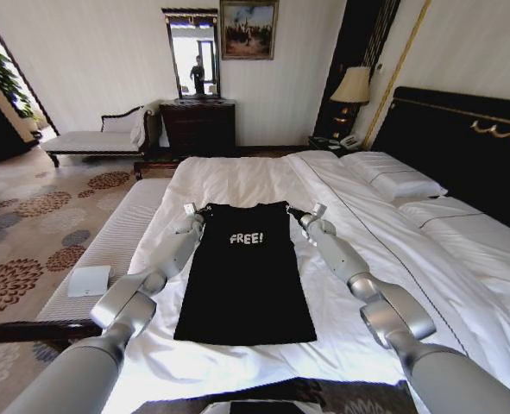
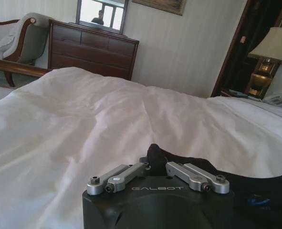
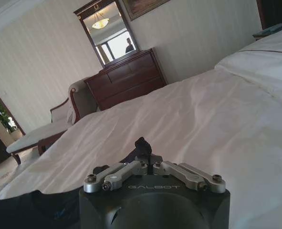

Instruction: Fold the clothes on the bed.

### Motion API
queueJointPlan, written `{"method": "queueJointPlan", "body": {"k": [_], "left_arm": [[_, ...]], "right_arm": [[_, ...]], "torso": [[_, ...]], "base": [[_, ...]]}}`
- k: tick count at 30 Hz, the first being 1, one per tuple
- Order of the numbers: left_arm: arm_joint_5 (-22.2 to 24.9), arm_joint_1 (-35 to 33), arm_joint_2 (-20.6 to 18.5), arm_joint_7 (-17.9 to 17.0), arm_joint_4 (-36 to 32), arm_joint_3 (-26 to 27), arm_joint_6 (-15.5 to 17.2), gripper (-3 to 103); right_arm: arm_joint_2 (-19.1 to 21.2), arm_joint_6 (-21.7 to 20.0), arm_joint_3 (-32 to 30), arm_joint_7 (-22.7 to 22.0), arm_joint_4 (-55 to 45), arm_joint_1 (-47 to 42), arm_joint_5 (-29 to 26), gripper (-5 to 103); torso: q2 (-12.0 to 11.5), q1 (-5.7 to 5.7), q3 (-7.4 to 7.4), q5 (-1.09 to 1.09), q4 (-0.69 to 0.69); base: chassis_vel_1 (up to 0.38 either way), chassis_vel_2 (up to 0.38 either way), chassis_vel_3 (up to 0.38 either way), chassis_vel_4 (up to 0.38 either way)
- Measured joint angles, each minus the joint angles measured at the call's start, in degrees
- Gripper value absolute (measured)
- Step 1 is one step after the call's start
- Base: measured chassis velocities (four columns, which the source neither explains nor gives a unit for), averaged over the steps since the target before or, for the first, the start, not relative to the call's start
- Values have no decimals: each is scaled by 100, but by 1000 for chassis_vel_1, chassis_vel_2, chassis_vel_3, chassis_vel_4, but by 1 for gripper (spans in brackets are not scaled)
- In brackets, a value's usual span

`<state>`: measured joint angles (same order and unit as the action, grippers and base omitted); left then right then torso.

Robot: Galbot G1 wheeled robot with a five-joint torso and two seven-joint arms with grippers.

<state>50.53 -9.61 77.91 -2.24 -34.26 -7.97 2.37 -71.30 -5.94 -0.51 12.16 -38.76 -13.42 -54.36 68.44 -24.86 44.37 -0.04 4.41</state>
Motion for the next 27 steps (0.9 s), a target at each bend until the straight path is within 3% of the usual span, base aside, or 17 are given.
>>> {"method": "queueJointPlan", "body": {"k": [8, 12, 16, 18, 22, 27], "left_arm": [[-229, -550, -49, -76, -518, 327, -351, 1], [-421, -1231, -195, -134, -1213, 556, -894, 1], [-560, -1680, -292, -213, -1674, 646, -1118, 1], [-633, -1886, -354, -245, -1918, 714, -1255, 1], [-692, -2207, -555, -287, -2354, 765, -1285, 1], [-853, -3075, -1051, -339, -3192, 819, -1382, 1]], "right_arm": [[81, 411, -125, 40, -362, -659, 575, 0], [103, 969, -165, -55, -716, -1207, 1261, 0], [197, 1156, -282, -150, -1220, -1613, 1611, 0], [272, 1167, -370, -194, -1520, -1804, 1719, 0], [396, 1193, -456, -233, -1869, -2063, 1889, 0], [613, 1284, -590, -295, -2486, -2642, 2187, 0]], "torso": [[0, -1, 0, 0, -1], [0, 0, 0, 0, 1], [0, 0, 0, 0, -4], [1, 0, -1, -1, 0], [0, 0, -1, 0, 2], [1, 0, 0, -2, -3]], "base": [[0, 0, 0, 0], [0, 0, 0, 0], [0, 0, 0, 0], [0, 0, 0, 0], [0, 0, 0, 0], [0, 0, 0, 0]]}}
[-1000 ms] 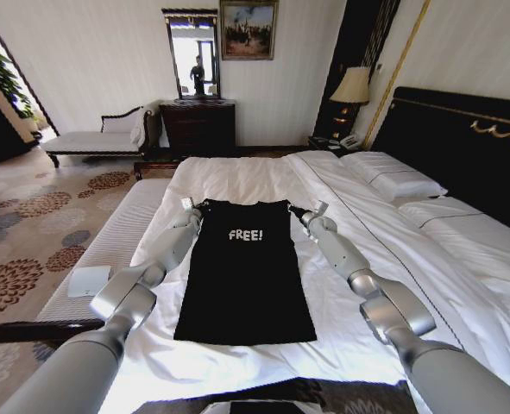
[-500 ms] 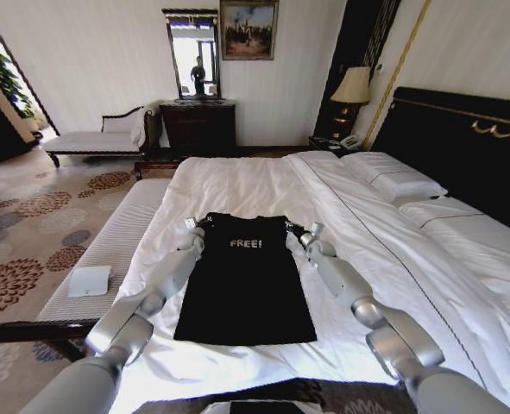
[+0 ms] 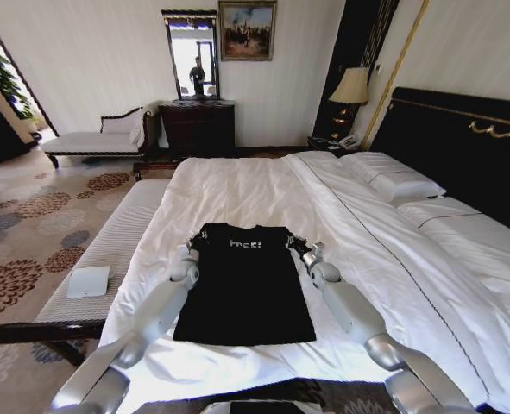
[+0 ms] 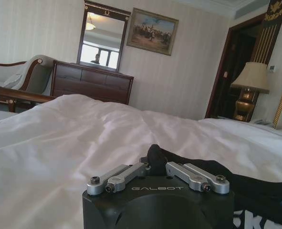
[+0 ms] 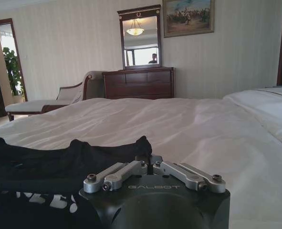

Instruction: Fold the clothes on the bed.

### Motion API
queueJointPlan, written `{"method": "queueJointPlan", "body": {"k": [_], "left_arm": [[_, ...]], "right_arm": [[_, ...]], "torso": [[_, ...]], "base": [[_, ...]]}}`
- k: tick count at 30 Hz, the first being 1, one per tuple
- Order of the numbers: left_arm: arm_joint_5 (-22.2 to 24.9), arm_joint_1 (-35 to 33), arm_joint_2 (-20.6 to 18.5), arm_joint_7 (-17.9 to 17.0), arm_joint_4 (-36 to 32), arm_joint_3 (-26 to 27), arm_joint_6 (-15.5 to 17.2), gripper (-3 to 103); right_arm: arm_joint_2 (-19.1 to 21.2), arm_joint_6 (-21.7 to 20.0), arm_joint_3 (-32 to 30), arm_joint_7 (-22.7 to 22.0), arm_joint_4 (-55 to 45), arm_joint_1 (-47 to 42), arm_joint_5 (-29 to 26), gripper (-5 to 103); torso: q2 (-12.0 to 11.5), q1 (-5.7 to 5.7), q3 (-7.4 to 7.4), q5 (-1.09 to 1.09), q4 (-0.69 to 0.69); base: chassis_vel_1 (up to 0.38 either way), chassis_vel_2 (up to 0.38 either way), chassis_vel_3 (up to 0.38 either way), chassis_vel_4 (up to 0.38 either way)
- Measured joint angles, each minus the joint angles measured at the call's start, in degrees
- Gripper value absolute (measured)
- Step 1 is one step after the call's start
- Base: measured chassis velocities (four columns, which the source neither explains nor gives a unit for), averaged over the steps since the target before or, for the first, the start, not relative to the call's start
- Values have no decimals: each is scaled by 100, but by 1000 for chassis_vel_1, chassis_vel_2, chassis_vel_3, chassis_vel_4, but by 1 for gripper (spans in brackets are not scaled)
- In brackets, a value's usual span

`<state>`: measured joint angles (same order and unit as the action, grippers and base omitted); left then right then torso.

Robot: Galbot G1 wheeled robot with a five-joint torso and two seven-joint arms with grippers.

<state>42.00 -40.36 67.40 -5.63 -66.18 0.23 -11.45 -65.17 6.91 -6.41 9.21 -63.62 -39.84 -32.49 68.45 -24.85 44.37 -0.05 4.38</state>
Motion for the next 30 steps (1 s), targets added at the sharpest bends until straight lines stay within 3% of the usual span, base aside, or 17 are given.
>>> {"method": "queueJointPlan", "body": {"k": [6, 14, 19, 30], "left_arm": [[-227, -638, -176, -12, -455, 225, -44, 1], [-511, -1747, -512, -67, -1600, 434, -101, 1], [-861, -2348, -633, -65, -1947, 640, -281, 1], [-984, -3291, -555, 10, -2327, 1016, -356, 1]], "right_arm": [[112, 80, -131, -32, -488, -625, 211, 0], [111, 186, -574, -97, -1412, -1708, 524, 0], [91, 239, -833, -98, -1776, -2240, 621, 0], [-114, 434, -1281, -56, -2291, -3360, 1034, 0]], "torso": [[0, 1, 0, 1, 1], [0, 0, -1, 1, 2], [0, 0, 0, 1, 1], [0, 0, 0, 1, 3]], "base": [[0, 0, 0, 0], [0, 0, 0, 0], [0, 0, 0, 0], [0, 0, 0, 0]]}}
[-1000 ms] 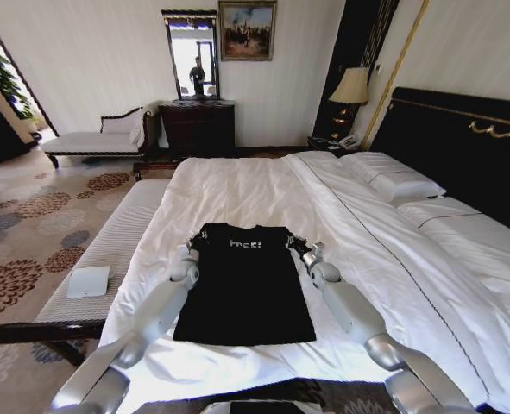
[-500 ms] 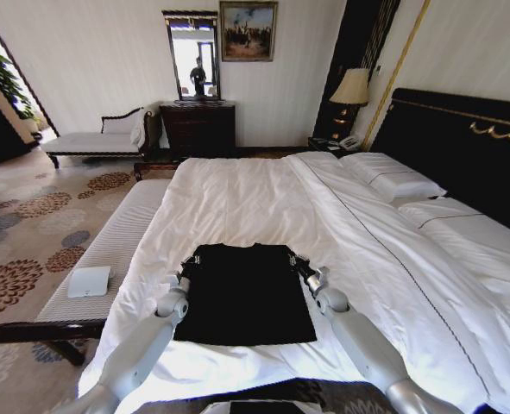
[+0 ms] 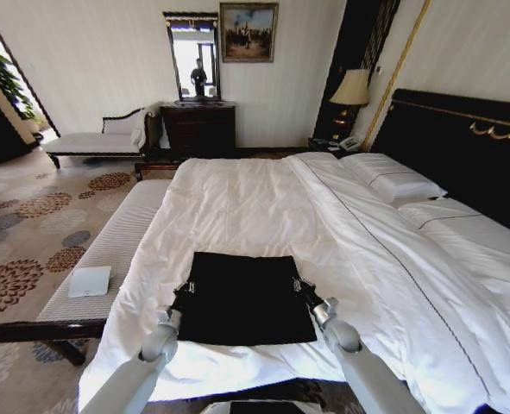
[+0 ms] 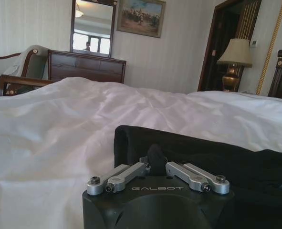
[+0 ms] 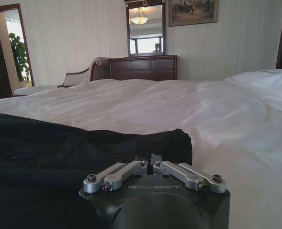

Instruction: Fold the clothes on the bed.

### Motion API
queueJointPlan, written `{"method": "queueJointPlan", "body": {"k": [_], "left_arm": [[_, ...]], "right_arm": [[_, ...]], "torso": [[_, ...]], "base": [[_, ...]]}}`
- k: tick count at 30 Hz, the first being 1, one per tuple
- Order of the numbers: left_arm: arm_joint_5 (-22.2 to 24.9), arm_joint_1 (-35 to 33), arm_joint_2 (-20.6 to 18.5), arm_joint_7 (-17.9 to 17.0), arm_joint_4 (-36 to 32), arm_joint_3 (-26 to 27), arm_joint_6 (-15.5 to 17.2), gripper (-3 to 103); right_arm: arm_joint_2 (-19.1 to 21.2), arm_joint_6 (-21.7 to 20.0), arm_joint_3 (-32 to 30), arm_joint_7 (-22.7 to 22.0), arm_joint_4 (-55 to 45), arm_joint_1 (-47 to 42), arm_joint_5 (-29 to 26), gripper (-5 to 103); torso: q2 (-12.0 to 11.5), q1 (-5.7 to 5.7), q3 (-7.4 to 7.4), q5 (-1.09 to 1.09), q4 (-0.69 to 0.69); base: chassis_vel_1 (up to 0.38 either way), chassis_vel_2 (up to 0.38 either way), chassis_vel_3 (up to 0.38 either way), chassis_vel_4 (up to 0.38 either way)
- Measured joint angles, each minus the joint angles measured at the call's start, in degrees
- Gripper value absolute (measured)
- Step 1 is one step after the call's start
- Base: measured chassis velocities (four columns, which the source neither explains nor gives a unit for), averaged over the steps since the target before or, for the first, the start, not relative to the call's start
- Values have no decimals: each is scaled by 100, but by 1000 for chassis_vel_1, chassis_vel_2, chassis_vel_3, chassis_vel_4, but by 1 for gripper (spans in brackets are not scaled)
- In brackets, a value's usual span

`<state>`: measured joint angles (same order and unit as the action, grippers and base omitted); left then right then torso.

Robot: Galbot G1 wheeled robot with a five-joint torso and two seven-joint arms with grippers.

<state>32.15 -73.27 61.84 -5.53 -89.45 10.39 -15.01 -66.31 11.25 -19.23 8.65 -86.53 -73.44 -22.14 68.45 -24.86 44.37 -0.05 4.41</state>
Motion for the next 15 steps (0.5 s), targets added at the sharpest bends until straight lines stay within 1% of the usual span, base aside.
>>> {"method": "queueJointPlan", "body": {"k": [3, 4, 7, 15], "left_arm": [[-27, -133, -1, 7, -83, 34, -6, 1], [-83, -240, -8, 11, -152, 58, -19, 1], [-150, -365, -21, 11, -239, 109, -39, 1], [-177, -757, -63, 26, -489, 358, -59, 1]], "right_arm": [[-37, 9, -49, -1, -120, -131, 7, 0], [-50, 22, -97, -2, -246, -244, 8, 0], [-58, 45, -159, -2, -401, -395, 11, 0], [-111, 164, -327, 11, -840, -871, 44, 0]], "torso": [[0, 0, 0, 0, 0], [-1, 0, 0, 0, -2], [-1, 0, 0, 0, -1], [-1, 0, 0, -1, -1]], "base": [[0, 0, 0, 0], [0, 0, 0, 0], [0, 0, 0, 0], [0, 0, 0, 0]]}}
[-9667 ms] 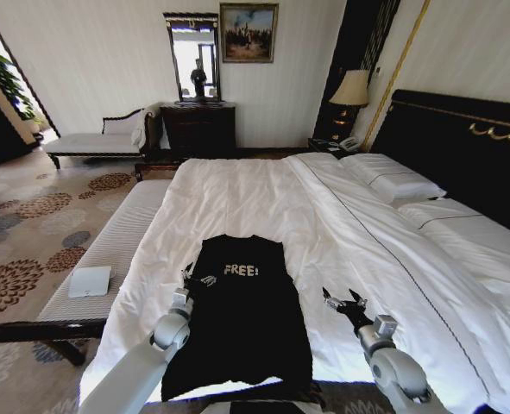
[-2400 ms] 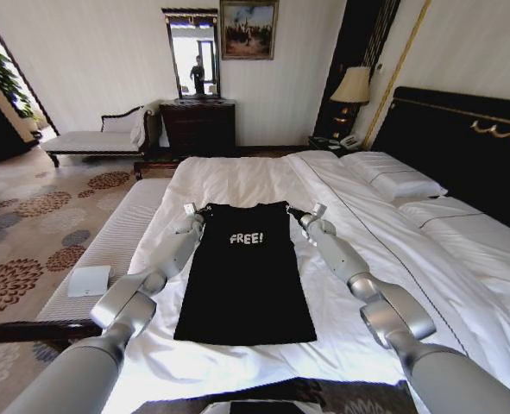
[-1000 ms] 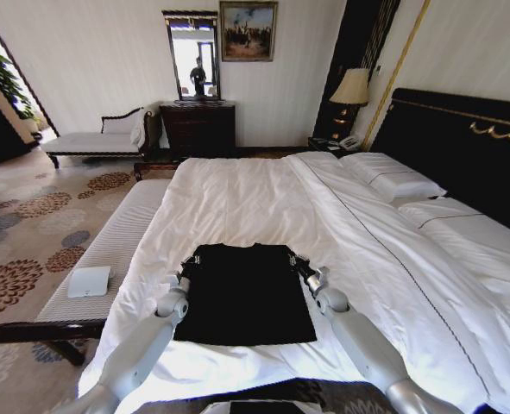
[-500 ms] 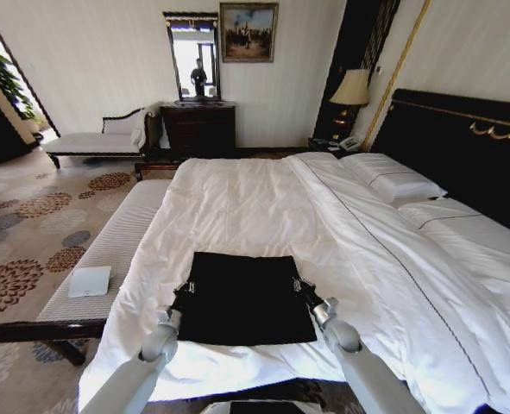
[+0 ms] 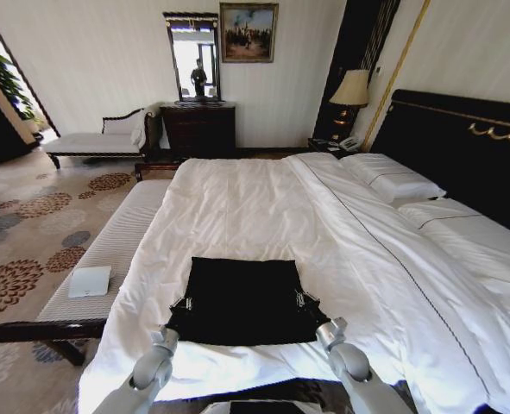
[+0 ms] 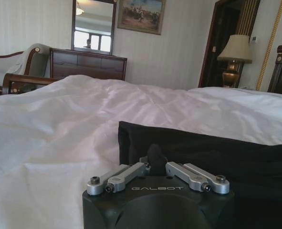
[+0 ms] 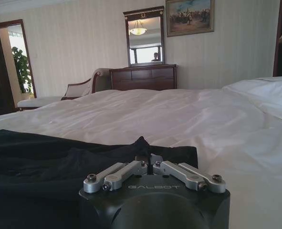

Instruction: Fold the clothes on the bed.

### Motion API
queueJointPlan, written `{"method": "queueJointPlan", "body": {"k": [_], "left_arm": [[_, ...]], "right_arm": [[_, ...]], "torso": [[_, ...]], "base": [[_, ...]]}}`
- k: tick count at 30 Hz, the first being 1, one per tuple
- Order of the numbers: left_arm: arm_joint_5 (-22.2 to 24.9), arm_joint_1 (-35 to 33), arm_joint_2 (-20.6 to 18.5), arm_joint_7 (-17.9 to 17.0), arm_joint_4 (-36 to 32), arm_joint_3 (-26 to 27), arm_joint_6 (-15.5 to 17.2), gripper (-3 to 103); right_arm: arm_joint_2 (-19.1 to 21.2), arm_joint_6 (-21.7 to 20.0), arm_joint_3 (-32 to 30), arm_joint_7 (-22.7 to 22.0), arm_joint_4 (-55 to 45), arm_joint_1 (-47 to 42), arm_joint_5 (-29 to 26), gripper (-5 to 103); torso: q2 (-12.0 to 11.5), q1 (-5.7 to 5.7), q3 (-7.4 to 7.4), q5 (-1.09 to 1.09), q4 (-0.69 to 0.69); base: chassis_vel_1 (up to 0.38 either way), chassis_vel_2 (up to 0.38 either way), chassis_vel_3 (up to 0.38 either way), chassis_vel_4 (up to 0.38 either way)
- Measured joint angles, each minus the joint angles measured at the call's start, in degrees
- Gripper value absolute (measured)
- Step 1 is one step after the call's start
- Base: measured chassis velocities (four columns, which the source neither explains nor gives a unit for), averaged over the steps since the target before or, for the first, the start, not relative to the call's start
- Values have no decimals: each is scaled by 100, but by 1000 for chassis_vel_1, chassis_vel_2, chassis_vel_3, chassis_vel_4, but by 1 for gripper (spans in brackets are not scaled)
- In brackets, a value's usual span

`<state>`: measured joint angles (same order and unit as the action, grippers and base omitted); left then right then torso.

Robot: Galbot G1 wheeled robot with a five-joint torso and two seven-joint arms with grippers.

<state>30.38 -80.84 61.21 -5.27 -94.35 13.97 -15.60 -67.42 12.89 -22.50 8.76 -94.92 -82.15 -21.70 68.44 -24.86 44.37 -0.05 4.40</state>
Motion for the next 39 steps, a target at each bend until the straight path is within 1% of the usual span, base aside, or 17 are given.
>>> {"method": "queueJointPlan", "body": {"k": [9, 14, 17, 23, 31, 39], "left_arm": [[-30, -376, -15, 7, -378, 235, -7, 1], [-166, -519, 20, 17, -423, 259, -44, 1], [-193, -583, 42, 18, -436, 295, -52, 1], [-249, -687, 64, 20, -480, 324, -76, 1], [-203, -759, 106, 18, -547, 319, -76, 1], [-236, -1100, 143, 59, -765, 581, -95, 1]], "right_arm": [[-9, 157, -133, 60, -285, -427, 45, 0], [-108, 319, -143, 97, -166, -562, 228, 0], [-149, 366, -174, 107, -139, -618, 234, 0], [-178, 408, -216, 137, -190, -762, 244, 0], [-153, 445, -275, 149, -184, -816, 228, 0], [-253, 481, -345, 195, -298, -956, 219, 0]], "torso": [[0, -1, 0, 1, 0], [0, 0, 0, 1, 0], [0, -1, 0, 1, 0], [0, 0, 0, 1, 0], [0, -1, 0, 1, 0], [0, 0, 0, 1, 0]], "base": [[0, 0, 0, 0], [0, 0, 0, 0], [0, 0, 0, 0], [0, 0, 0, 0], [0, 0, 0, 0], [0, 0, 0, 0]]}}
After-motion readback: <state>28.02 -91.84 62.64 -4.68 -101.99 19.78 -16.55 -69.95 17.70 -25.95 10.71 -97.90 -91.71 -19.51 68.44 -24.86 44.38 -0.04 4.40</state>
